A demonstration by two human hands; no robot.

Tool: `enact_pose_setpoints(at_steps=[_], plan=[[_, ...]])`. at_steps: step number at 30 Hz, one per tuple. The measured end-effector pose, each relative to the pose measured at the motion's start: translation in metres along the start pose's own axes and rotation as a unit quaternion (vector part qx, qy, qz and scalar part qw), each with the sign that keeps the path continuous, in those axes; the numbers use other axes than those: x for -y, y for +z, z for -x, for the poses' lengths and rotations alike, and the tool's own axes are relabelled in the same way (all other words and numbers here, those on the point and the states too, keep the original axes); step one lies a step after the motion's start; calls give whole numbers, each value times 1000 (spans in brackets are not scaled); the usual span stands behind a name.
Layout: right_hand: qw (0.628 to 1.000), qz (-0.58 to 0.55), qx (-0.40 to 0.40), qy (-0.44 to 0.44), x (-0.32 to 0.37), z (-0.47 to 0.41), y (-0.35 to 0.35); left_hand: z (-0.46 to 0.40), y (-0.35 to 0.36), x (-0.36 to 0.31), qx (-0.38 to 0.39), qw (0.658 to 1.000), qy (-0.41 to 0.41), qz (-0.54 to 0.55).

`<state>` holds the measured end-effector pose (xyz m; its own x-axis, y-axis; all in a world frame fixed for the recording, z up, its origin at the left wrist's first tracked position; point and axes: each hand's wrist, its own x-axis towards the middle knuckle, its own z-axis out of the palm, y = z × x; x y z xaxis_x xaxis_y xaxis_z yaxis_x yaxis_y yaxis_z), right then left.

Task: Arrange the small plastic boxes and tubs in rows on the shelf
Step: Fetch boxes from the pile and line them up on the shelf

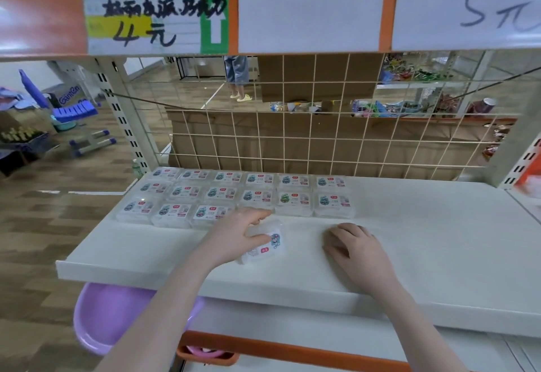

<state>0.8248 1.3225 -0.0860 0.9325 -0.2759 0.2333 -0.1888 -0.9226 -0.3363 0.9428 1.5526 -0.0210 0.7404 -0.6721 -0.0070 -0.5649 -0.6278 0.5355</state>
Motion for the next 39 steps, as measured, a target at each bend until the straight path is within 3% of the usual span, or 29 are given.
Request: enact_pose_setpoints(at_steps=[13, 20, 31, 36, 39], plan=[[1000, -2, 2, -1, 1, 0, -2, -5, 11, 2, -50, 998, 27, -25], [1000, -8, -7, 3, 3, 1, -2, -9, 16, 8, -26, 996, -28, -85], [1000, -7, 0, 4, 3, 1, -2, -2, 27, 0, -7, 991, -95, -94], [1000, -10, 2, 2, 3, 1, -3, 2, 22, 4, 2, 993, -71, -93], [1000, -11, 1, 1, 3, 1, -3, 4, 11, 8, 25, 996, -14, -83]])
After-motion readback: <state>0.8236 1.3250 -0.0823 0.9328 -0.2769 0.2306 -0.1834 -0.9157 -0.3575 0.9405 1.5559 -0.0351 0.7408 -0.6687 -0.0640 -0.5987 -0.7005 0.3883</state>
